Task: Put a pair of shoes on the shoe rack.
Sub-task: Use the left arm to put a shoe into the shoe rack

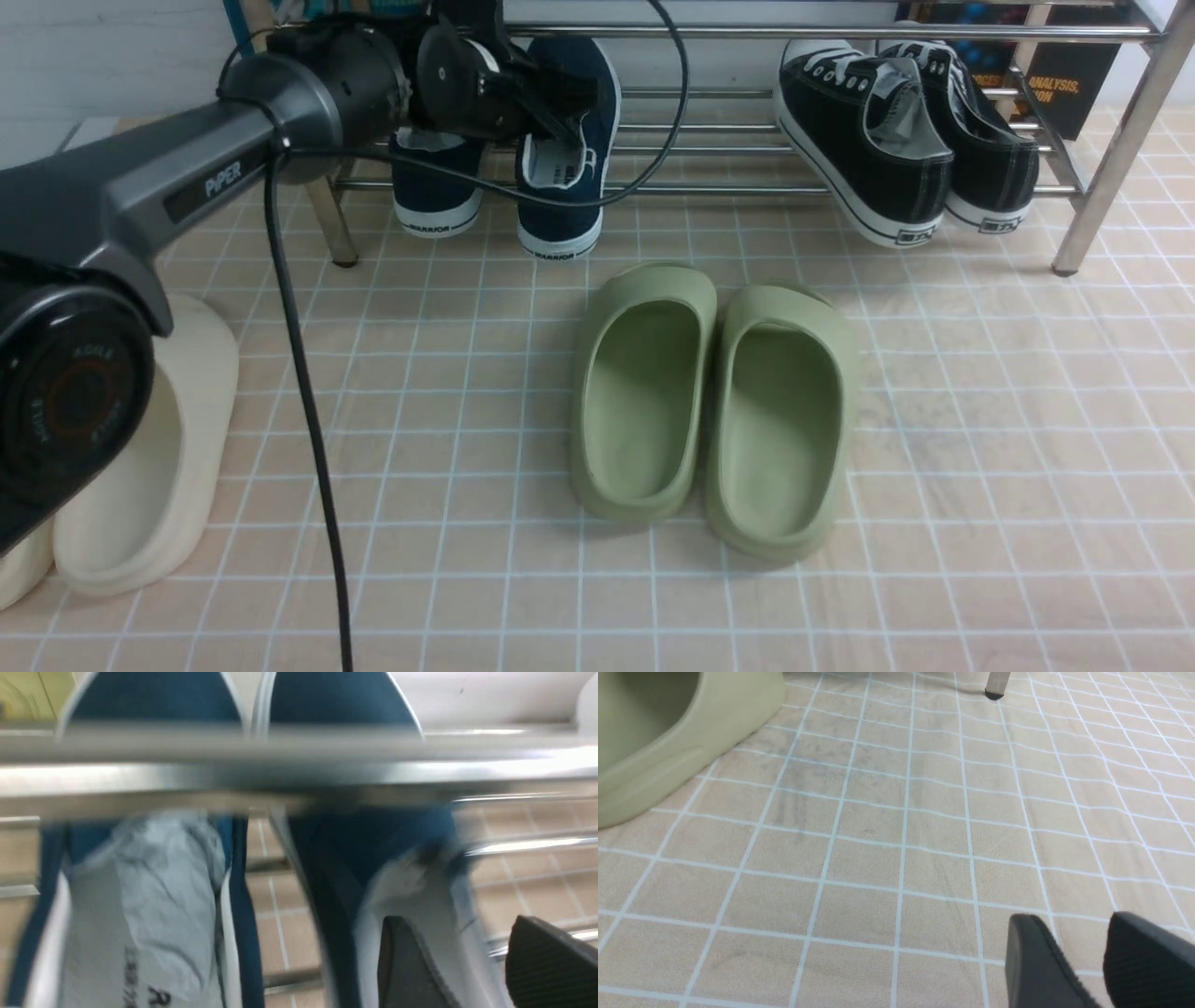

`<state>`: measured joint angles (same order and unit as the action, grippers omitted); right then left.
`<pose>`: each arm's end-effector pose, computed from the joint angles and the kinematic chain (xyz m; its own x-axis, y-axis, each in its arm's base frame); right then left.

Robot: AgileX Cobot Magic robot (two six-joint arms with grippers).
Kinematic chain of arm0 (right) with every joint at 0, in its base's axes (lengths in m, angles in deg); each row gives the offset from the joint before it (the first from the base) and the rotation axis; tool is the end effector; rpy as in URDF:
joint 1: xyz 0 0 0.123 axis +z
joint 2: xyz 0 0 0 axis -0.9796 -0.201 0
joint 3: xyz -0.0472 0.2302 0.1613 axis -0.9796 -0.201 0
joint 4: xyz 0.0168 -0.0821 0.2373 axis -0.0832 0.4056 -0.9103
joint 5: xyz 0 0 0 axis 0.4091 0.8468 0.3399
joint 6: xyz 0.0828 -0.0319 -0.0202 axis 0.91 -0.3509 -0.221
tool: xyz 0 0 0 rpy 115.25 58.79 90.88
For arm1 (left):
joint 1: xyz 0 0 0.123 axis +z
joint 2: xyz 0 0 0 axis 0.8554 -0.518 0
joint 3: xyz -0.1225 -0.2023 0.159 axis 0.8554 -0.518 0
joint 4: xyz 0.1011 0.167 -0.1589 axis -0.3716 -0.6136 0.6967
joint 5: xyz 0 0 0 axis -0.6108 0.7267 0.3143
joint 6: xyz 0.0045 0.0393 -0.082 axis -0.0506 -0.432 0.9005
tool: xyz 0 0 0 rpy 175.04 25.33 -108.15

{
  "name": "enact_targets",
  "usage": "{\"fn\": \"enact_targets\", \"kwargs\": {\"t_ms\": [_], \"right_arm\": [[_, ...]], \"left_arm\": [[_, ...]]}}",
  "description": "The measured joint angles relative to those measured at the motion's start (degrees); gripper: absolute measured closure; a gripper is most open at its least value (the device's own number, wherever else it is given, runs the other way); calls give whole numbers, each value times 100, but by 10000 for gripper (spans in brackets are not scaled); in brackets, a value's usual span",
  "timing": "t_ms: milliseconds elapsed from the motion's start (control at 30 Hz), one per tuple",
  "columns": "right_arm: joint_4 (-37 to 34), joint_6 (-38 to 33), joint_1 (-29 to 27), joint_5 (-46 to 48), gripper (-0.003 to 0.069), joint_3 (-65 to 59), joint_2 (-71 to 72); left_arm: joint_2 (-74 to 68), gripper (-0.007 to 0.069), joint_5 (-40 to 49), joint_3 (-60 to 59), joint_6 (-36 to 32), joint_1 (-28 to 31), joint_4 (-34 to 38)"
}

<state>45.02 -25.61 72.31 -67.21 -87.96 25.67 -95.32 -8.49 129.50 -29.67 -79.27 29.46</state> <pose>0.0539 0.0002 0.1742 -0.3147 -0.1032 -0.9436 0.0011 0.9940 -0.1091 0.4800 -0.1807 0.2823 -0.4625 -0.0052 -0.8866 0.2906 0.9439 -0.1572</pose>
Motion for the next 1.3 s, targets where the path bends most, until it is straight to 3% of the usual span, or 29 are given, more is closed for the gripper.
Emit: {"fn": "enact_targets", "kwargs": {"t_ms": [200, 333, 467, 633, 1300], "right_arm": [[0, 0, 0, 0, 420, 0, 0], [0, 0, 0, 0, 420, 0, 0], [0, 0, 0, 0, 420, 0, 0], [0, 0, 0, 0, 420, 0, 0], [0, 0, 0, 0, 419, 0, 0]], "left_arm": [[403, 314, 310, 0, -12, 0, -347], [582, 393, 1007, 5, -7, 0, -347], [609, 540, 2329, 11, -80, -43, 18], [412, 622, 3113, 18, -449, -131, 262], [161, 622, 2069, 18, -548, -183, 179]]}}
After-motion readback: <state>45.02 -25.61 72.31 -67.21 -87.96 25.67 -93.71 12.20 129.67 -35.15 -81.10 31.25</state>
